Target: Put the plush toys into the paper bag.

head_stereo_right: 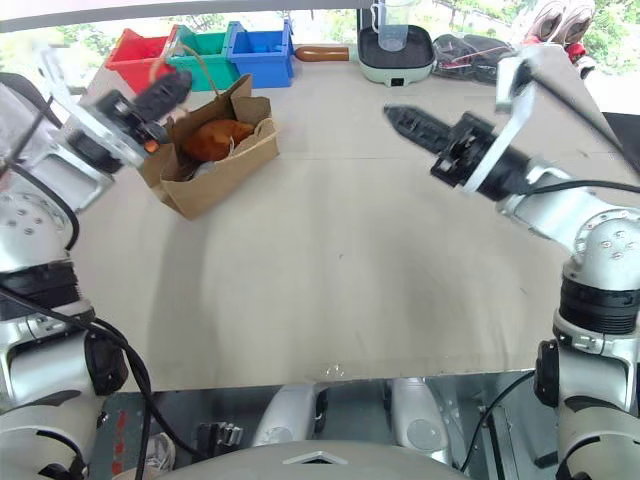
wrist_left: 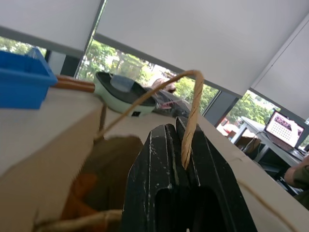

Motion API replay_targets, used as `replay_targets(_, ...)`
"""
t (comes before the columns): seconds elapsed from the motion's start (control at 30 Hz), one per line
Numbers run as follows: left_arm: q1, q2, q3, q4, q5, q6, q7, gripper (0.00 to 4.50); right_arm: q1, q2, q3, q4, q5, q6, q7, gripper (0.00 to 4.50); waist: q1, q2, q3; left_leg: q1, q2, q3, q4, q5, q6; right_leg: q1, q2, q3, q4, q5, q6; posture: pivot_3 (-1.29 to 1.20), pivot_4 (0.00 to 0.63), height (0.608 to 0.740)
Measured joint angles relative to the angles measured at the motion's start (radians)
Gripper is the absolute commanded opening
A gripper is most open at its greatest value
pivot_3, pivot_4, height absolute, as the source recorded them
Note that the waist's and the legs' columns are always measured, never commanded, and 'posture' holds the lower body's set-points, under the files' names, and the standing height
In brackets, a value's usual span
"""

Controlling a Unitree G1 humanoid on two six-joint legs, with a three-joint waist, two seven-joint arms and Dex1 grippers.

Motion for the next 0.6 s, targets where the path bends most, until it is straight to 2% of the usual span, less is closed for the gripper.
replay_targets(0.07,0.013,-0.024,0.020,-0.029,-0.042,0.025,0.006,0.00,0.038,0.006,0.039,-0.018,-0.073,-0.007,0.025,2.25,0.000,0.000,0.000,-0.002,0.000,-0.001,0.001,0.000,0.000,-0.002,0.000,0.000,0.000,0.000,0.000,0.00,0.150,0.740)
replay_targets(0.1,0.011,-0.059,0.045,-0.095,-0.146,0.061,0.013,0.00,0.072,0.009,0.087,-0.042,-0.156,-0.021,0.057,2.67,0.001,-0.001,-0.001,-0.008,0.000,-0.002,0.004,0.000,0.000,-0.007,0.000,-0.001,0.001,0.000,0.000,0.00,0.150,0.740)
replay_targets(0.17,0.001,-0.074,0.051,-0.145,-0.233,0.090,0.027,0.00,0.096,0.005,0.130,-0.056,-0.224,-0.025,0.089,3.45,0.005,-0.001,-0.001,-0.012,0.000,-0.003,0.006,0.001,-0.001,-0.009,-0.001,-0.002,0.001,0.001,0.001,0.00,0.150,0.740)
replay_targets(0.33,-0.054,-0.072,0.105,-0.182,-0.465,0.138,0.115,0.00,0.186,-0.093,0.190,-0.144,-0.426,-0.073,0.245,3.45,0.005,-0.001,-0.001,-0.010,-0.001,-0.003,0.006,0.000,0.000,-0.008,-0.001,-0.002,0.001,0.001,0.002,0.00,0.150,0.740)
replay_targets(0.47,-0.070,-0.056,0.125,-0.156,-0.568,0.144,0.172,0.00,0.230,-0.101,0.205,-0.162,-0.508,-0.094,0.306,3.45,0.000,-0.001,-0.001,-0.009,-0.002,-0.003,0.006,0.000,0.000,-0.008,0.000,-0.001,0.003,0.001,0.001,0.00,0.150,0.740)
replay_targets(0.57,-0.068,-0.036,0.126,-0.145,-0.600,0.153,0.195,0.00,0.267,-0.096,0.152,-0.190,-0.470,-0.100,0.340,3.45,0.003,-0.001,-0.001,-0.009,-0.002,-0.003,0.006,0.000,0.000,-0.008,0.000,-0.002,0.003,0.001,0.001,0.00,0.150,0.740)
replay_targets(0.6,-0.056,-0.016,0.126,-0.145,-0.600,0.156,0.192,0.00,0.280,-0.094,0.091,-0.203,-0.400,-0.101,0.349,3.45,0.004,-0.001,-0.001,-0.009,-0.002,-0.003,0.006,0.000,-0.001,-0.008,0.000,-0.001,0.003,0.001,0.001,0.00,0.150,0.740)
